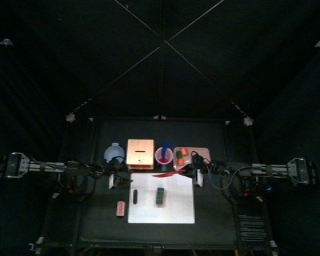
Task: Cut sushi roll
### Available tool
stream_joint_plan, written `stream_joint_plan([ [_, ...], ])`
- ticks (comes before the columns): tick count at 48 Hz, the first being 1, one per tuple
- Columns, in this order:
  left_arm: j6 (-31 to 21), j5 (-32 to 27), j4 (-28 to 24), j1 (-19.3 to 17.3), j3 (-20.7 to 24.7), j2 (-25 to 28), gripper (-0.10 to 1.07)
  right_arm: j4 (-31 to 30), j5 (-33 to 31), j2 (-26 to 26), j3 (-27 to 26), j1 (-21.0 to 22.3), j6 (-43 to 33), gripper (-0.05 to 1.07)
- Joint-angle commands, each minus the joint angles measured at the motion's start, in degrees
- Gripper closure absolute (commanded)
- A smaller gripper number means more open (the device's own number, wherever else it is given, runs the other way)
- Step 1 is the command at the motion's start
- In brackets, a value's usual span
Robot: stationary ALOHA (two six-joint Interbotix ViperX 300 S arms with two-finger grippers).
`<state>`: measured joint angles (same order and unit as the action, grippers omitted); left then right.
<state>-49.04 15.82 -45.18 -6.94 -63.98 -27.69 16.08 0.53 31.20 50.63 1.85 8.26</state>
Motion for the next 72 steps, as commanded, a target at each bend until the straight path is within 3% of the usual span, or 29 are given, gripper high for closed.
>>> stream_joint_plan([
  [1, 1.2, 1.8, 1.4, 0.4, 3.3, 3.8, 0.11, -0.3, 3.0, -1.1, -0.6, -0.6, 0.0, 0.57],
  [15, 9.2, 3.1, 8.3, 1.7, 10.9, 16.8, 0.11, -0.5, 3.6, -4.5, -0.9, -0.2, -0.1, 0.57],
  [23, 13.5, 3.3, 10.7, 3.1, 14.2, 20.5, 0.12, -0.5, 3.8, -5.1, -0.9, -0.1, -0.1, 0.57],
  [33, 18.0, 3.3, 14.9, 3.4, 14.9, 21.5, 0.15, -0.4, 3.8, -5.4, -0.7, -0.1, -0.1, 0.58],
  [52, 22.6, 2.9, 19.9, 4.3, 15.6, 22.8, 0.46, 0.4, 4.0, -6.6, -0.7, -0.6, -0.3, 0.58],
  [62, 22.5, 2.7, 20.5, 6.6, 14.9, 22.9, 0.49, 3.3, 5.0, -8.3, -0.4, -3.3, -0.3, 0.58],
  [72, 22.7, 2.6, 22.1, 10.8, 13.8, 24.3, 0.49, 3.8, 4.7, -14.3, 1.4, -7.6, -0.4, 0.58],
])
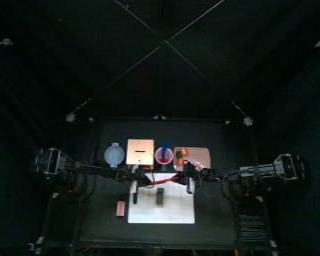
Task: Cut sushi roll
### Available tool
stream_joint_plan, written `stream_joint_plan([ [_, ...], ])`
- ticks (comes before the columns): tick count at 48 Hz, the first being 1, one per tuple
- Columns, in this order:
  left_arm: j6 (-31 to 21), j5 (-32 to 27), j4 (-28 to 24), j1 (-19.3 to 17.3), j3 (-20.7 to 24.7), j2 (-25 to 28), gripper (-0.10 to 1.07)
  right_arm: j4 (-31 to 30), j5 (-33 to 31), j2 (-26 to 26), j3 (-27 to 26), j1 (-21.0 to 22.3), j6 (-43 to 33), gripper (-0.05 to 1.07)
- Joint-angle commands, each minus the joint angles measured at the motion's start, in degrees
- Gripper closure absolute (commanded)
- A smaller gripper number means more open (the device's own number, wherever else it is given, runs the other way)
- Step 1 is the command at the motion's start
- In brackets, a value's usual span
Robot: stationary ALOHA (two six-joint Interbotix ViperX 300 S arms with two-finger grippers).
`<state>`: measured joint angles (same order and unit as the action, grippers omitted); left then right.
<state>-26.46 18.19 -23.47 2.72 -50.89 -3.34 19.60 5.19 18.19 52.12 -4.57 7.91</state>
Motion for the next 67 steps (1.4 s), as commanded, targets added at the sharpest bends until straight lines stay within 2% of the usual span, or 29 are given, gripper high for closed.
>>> stream_joint_plan([
  [1, 0.1, 0.3, 0.5, 1.4, 0.6, 0.2, 0.49, 0.3, -0.1, -1.8, 0.0, -1.3, 0.1, 0.58],
  [12, 0.0, -3.1, 0.6, 2.0, 2.0, 2.5, 0.49, -0.2, -3.4, -5.1, 0.2, -1.5, 0.2, 0.59],
  [18, 0.2, -5.6, 0.6, 0.4, 3.6, 2.8, 0.49, -2.5, -4.4, -4.9, 0.6, -0.3, 0.3, 0.61],
  [23, 0.5, -6.4, 0.0, 0.0, 4.7, 4.1, 0.49, -4.7, -6.0, -5.7, 0.9, -0.3, 0.2, 0.62],
  [33, 0.7, -6.6, -0.7, -0.1, 6.0, 6.8, 0.49, -5.2, -6.8, -7.6, 0.4, -0.2, 0.2, 0.62],
  [42, 0.7, -7.3, -0.7, 0.0, 6.0, 7.1, 0.49, -5.1, -6.8, -8.5, 0.1, -0.1, 0.2, 0.62],
  [59, 0.7, -11.9, -1.4, -0.2, 5.4, 8.9, 0.49, -5.3, -6.4, -17.4, -1.1, -0.4, 0.2, 0.63],
  [67, 0.7, -12.0, -1.5, -0.1, 5.7, 9.1, 0.49, -6.1, -8.1, -14.5, -1.8, -0.2, 0.2, 0.63],
])
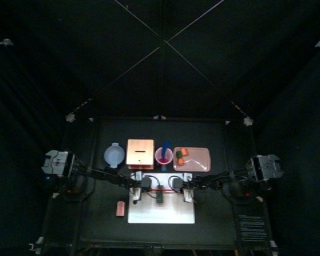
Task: Cut sushi roll
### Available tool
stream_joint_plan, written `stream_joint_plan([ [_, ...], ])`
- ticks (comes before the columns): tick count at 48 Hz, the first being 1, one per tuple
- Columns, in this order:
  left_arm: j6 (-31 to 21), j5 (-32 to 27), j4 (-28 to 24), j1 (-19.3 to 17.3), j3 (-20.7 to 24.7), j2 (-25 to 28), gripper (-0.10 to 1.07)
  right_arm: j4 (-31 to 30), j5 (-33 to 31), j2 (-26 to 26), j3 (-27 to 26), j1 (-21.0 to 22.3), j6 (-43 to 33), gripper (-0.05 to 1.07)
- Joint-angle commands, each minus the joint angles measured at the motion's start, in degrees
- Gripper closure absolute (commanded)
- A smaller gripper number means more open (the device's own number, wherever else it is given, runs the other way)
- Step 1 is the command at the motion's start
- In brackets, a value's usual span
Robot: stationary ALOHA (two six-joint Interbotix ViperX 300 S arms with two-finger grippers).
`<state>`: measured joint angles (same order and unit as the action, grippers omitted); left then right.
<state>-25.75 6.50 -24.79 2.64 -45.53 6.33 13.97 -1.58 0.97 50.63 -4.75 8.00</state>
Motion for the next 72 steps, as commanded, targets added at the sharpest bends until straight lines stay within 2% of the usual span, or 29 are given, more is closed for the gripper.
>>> stream_joint_plan([
  [1, 0.0, -0.4, -0.2, 0.1, 0.4, -1.0, 0.49, -0.8, -1.9, 3.9, -0.4, 0.1, 0.1, 0.63],
  [8, 0.0, -1.5, -0.5, 0.8, 1.2, -4.8, 0.49, -2.6, -4.0, 10.8, -0.6, 0.1, 0.1, 0.63],
  [13, 0.0, -2.5, -1.1, 1.8, 1.9, -6.2, 0.49, -2.8, -4.4, 12.7, -0.1, -0.4, 0.1, 0.63],
  [23, -0.3, -2.7, -0.9, 5.1, 2.8, -3.6, 0.49, -0.8, -4.4, 10.8, -0.3, -2.5, 0.0, 0.63],
  [50, -0.3, -2.8, 2.5, 7.8, 3.8, -3.6, 0.49, -0.3, -4.4, 10.0, -1.4, -3.4, 0.1, 0.63],
  [58, -0.2, -3.4, 2.4, 7.4, 3.8, -2.9, 0.49, -0.4, -4.4, 9.7, -1.4, -3.1, 0.1, 0.63],
  [72, -0.3, -3.7, 2.5, 7.6, 3.7, -0.2, 0.49, 1.1, -4.0, 3.9, -1.8, -4.2, 0.0, 0.63],
])
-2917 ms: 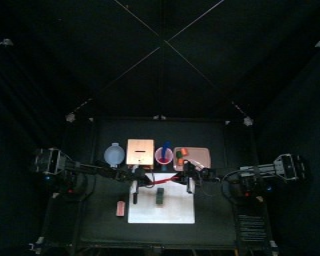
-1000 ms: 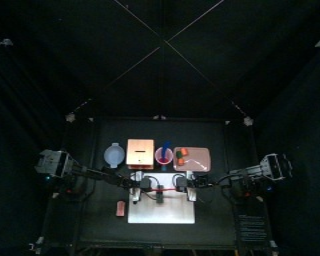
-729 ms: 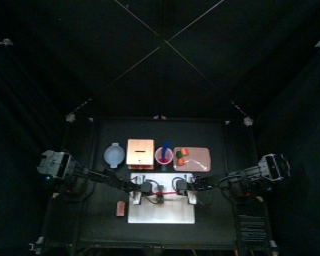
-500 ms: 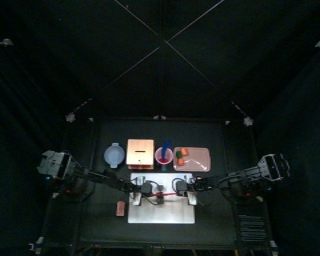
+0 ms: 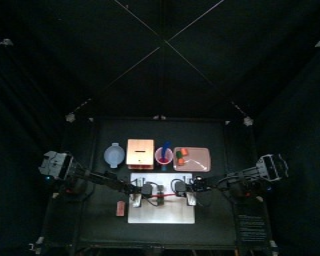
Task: Cut sushi roll
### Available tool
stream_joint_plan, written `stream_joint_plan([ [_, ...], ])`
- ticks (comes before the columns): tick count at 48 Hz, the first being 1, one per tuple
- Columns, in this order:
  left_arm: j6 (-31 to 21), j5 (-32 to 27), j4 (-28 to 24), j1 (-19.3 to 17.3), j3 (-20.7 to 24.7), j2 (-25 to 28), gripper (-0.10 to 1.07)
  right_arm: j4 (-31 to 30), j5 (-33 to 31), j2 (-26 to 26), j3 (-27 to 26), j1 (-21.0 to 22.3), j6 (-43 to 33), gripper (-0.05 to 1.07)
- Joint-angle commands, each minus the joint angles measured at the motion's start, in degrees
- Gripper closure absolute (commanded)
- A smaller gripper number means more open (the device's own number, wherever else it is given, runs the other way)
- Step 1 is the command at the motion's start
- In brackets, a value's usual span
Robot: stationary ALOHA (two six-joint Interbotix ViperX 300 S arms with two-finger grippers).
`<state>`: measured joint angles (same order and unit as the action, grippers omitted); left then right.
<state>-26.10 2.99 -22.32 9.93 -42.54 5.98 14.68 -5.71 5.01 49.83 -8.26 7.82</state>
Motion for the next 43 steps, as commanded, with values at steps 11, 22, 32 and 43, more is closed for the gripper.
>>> stream_joint_plan([
  [11, 0.1, -0.5, 1.9, 2.5, 0.9, 1.1, 0.49, 4.2, 0.3, -3.0, -1.8, -3.6, 0.2, 0.63],
  [22, 0.4, -4.1, 0.4, 2.5, 2.7, -2.0, 0.49, 2.4, -1.7, 1.1, -3.3, -3.4, 0.2, 0.63],
  [32, 0.2, -6.0, -1.1, 4.0, 4.2, -4.0, 0.49, 0.5, -6.8, 5.5, -5.3, -3.7, 0.2, 0.63],
  [43, 0.1, -6.2, -1.1, 5.2, 4.7, -3.9, 0.49, 0.8, -8.8, 5.7, -5.8, -4.2, 0.2, 0.63],
])
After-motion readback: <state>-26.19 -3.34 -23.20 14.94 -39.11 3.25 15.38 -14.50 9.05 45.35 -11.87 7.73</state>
